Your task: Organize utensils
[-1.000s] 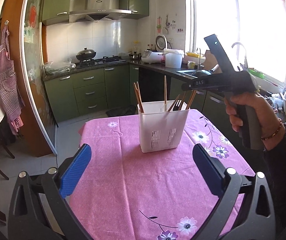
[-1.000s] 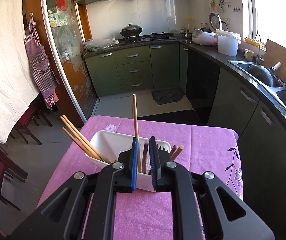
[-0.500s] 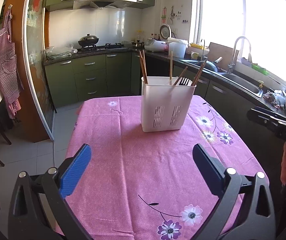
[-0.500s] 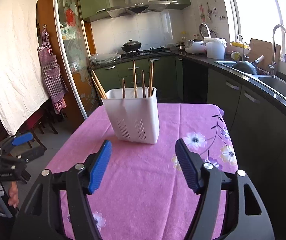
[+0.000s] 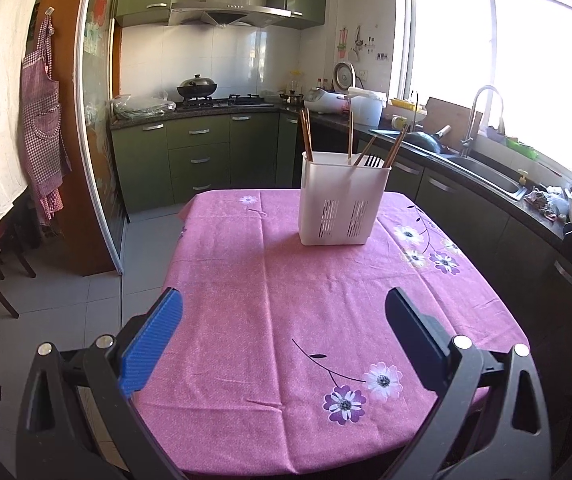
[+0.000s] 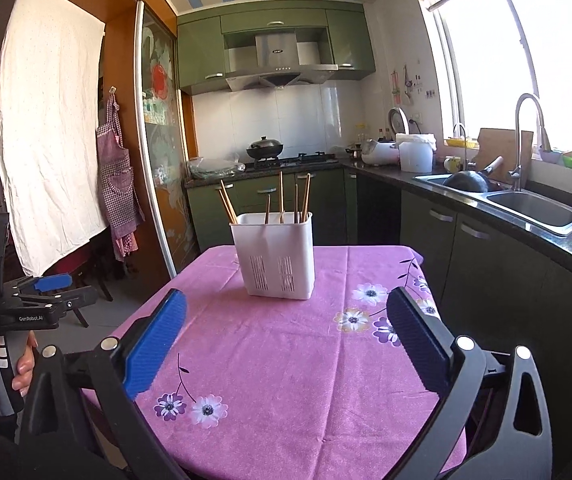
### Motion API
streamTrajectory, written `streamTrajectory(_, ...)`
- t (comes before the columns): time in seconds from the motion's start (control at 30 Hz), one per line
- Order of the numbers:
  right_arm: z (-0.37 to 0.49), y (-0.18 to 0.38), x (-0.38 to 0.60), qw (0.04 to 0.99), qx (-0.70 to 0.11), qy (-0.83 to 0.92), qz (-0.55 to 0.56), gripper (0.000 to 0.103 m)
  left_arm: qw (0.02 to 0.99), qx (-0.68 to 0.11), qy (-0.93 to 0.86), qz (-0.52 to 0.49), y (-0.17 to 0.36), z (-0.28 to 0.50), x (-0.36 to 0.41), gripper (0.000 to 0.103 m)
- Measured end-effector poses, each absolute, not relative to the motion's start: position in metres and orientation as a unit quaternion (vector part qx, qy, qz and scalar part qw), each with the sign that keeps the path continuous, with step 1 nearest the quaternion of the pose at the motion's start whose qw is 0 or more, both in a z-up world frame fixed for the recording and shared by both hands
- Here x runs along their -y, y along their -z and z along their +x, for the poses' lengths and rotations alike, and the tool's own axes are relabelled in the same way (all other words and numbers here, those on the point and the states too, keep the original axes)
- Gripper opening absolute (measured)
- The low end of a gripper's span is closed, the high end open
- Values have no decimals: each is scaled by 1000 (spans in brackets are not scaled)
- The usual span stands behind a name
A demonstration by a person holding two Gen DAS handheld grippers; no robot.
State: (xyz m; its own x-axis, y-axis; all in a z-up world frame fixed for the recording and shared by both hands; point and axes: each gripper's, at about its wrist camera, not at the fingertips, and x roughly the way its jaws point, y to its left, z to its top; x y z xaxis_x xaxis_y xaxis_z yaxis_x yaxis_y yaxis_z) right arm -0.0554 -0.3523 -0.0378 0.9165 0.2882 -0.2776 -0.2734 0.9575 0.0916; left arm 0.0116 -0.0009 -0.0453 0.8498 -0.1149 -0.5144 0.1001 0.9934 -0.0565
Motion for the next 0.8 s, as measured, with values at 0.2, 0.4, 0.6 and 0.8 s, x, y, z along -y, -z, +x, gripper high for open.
streamTrajectory(0.2, -86, 17, 355, 984, -117, -127, 34, 98, 968, -246, 46, -13, 30, -22, -8, 96)
streamTrajectory(0.4, -101, 13, 350, 986, -119, -118, 13, 99, 971, -238, 35, -10, 26, -40, -12, 96)
streamTrajectory(0.6, -105, 15, 344, 984, -124, -126, 2, 98, 970, -239, 34, -12, 25, -44, -12, 96)
streamTrajectory(0.8, -105, 15, 341, 984, -124, -128, -2, 98, 969, -243, 33, -17, 25, -44, -13, 96)
